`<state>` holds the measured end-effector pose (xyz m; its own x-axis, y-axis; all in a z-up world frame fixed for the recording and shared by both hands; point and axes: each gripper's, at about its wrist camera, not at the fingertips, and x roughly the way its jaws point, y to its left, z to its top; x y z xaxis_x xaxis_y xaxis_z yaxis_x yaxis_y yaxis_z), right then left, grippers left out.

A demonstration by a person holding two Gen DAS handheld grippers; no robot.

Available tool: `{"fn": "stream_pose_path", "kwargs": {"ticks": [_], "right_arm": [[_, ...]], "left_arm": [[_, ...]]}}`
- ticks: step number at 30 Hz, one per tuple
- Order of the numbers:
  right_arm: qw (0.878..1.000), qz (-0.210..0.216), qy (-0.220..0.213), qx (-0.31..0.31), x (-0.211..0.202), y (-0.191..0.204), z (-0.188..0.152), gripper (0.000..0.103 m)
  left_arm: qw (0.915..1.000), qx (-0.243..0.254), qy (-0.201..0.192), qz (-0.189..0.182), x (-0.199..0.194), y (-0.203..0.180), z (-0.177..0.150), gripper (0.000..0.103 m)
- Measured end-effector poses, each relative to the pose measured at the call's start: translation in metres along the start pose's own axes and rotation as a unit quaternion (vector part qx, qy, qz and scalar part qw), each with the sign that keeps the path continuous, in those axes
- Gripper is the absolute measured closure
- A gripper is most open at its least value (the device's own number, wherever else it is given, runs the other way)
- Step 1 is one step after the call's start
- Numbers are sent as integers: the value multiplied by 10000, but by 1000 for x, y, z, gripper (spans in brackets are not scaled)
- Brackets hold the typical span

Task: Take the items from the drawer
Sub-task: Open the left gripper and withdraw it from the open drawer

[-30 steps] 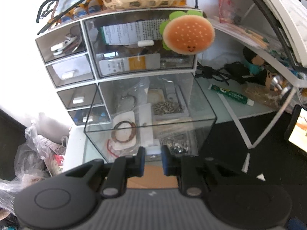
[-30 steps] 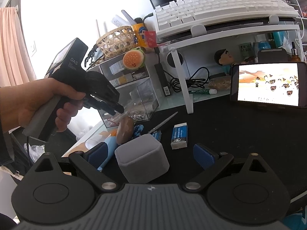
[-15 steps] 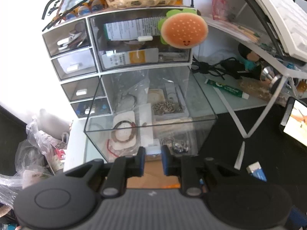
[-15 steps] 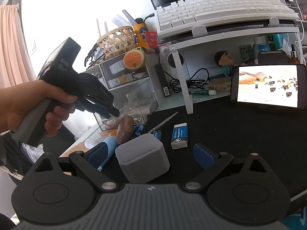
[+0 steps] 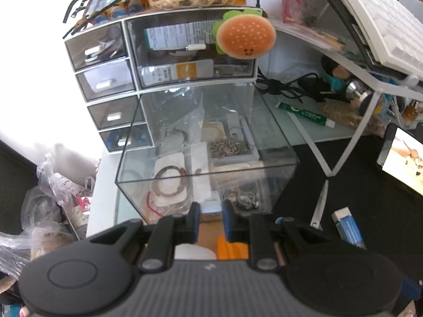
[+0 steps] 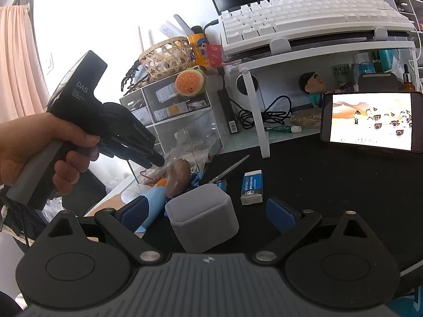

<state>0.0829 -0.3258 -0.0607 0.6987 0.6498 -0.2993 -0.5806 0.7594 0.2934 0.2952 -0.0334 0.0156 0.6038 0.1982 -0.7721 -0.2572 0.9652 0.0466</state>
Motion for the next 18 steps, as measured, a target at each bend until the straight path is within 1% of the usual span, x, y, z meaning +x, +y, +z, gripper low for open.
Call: {"fn": "stream_pose_path", "kwargs": {"ticks": [18], "right_arm": [[10000,11,3,-32,-3,2,0,5]], "left_arm": [[10000,-23,59,-69,-4,1,-1,84]]}}
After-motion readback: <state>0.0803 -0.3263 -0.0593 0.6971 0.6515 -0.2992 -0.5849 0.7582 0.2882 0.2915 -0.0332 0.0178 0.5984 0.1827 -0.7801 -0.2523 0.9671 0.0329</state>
